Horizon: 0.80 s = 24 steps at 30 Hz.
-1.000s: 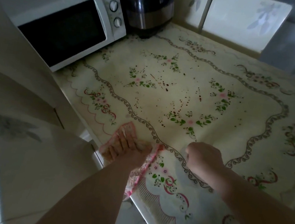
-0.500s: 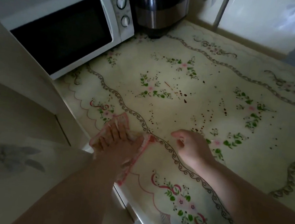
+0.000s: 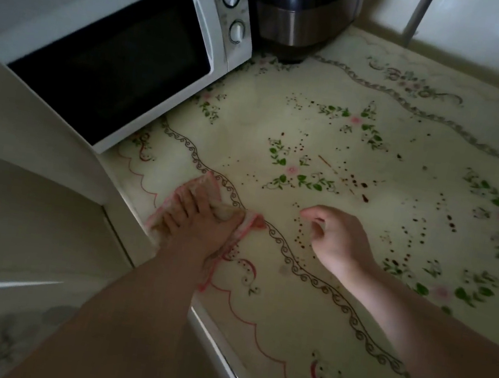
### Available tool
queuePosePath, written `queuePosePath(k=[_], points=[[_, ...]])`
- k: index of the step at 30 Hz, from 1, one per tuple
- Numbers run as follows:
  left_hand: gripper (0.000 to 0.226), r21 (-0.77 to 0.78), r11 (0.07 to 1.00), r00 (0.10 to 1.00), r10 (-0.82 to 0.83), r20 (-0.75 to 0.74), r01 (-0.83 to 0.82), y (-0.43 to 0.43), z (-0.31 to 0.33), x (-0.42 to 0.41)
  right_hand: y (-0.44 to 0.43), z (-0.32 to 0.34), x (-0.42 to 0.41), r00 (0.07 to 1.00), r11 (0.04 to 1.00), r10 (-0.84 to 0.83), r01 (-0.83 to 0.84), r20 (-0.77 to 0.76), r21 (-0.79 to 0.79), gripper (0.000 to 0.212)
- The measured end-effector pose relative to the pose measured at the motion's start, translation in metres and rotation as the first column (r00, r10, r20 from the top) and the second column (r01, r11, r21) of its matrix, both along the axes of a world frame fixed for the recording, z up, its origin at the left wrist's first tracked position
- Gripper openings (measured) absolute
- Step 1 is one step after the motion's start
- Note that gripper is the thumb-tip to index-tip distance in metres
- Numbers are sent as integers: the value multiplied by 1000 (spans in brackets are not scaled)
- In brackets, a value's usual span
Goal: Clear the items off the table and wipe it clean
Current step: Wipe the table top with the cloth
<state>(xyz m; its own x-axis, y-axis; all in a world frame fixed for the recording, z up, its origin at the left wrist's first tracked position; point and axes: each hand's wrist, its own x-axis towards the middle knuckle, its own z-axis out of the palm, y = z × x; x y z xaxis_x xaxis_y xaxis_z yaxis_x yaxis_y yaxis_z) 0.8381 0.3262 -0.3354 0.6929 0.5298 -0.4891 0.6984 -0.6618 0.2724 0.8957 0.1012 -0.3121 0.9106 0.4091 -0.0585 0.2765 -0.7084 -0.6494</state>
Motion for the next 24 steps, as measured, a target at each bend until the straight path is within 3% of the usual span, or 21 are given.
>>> queuePosePath(k=[3, 7, 11, 24], points=[[121, 5, 1000, 1000, 25, 7, -25, 10, 2, 12, 3, -3, 3, 999, 1000, -11, 10, 44, 19, 32], [97, 131, 991, 998, -14, 67, 5, 26, -11, 29, -11, -10, 6, 989, 999, -41, 39, 144, 18, 28], [83, 197, 969, 982, -169, 80, 150, 42, -21, 58, -40, -13, 11, 974, 999, -35, 41, 224, -19, 25], [68, 256, 821, 845, -534, 32, 510, -4, -35, 96, -104, -18, 12, 958, 982, -143, 170, 248, -88, 25]])
